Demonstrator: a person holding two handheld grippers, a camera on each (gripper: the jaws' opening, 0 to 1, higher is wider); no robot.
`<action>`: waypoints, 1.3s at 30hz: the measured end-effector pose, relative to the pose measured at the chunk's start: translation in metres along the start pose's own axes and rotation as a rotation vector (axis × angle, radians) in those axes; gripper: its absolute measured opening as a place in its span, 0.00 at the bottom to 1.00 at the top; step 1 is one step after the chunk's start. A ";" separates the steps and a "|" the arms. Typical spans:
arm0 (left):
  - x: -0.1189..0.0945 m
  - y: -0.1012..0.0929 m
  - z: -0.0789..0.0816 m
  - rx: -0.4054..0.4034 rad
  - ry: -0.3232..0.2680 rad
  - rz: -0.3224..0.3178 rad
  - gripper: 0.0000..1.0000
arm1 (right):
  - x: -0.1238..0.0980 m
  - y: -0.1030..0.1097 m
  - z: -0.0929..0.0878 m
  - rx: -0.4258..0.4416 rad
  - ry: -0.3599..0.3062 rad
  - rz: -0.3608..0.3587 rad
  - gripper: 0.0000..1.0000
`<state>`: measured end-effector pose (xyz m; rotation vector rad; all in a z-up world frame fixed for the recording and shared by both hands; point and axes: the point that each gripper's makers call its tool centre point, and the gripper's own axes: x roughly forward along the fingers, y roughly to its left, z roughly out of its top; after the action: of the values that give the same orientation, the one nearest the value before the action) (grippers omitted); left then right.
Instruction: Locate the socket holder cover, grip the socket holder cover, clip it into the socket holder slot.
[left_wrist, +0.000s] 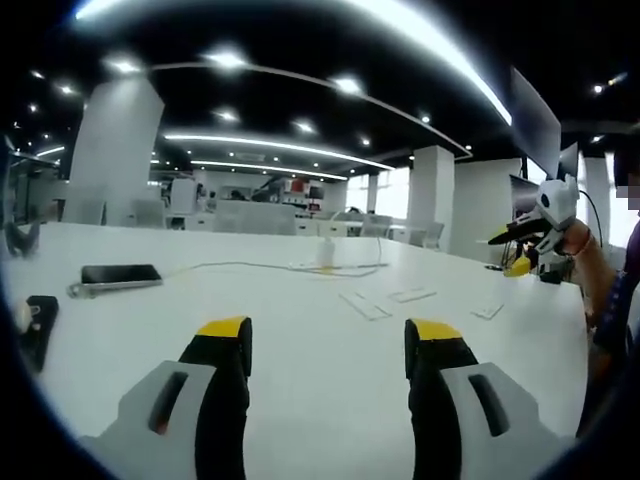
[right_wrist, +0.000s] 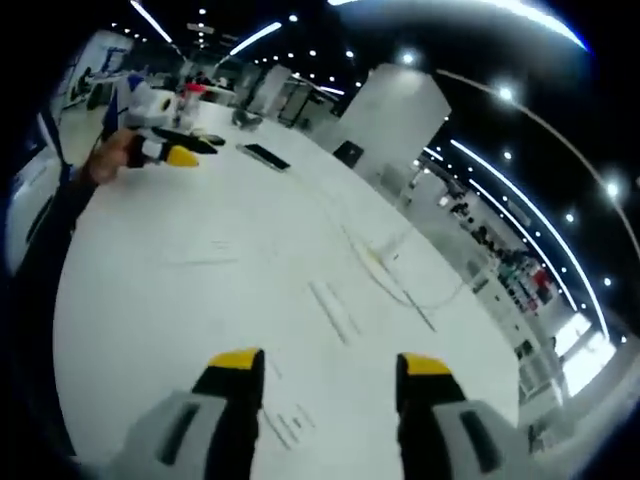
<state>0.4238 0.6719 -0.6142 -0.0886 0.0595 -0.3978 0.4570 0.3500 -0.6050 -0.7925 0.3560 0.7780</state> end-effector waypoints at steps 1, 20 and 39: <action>0.000 -0.001 0.000 0.001 0.001 -0.003 0.62 | 0.001 0.003 -0.001 -0.022 0.017 0.031 0.54; 0.005 0.001 -0.003 0.003 0.017 -0.011 0.62 | 0.024 0.042 -0.041 -0.274 0.383 0.498 0.50; 0.005 0.001 -0.005 0.008 0.034 -0.020 0.61 | 0.038 0.046 -0.062 -0.380 0.554 0.659 0.42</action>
<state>0.4290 0.6707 -0.6197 -0.0748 0.0907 -0.4199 0.4488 0.3426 -0.6905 -1.2763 1.0196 1.2579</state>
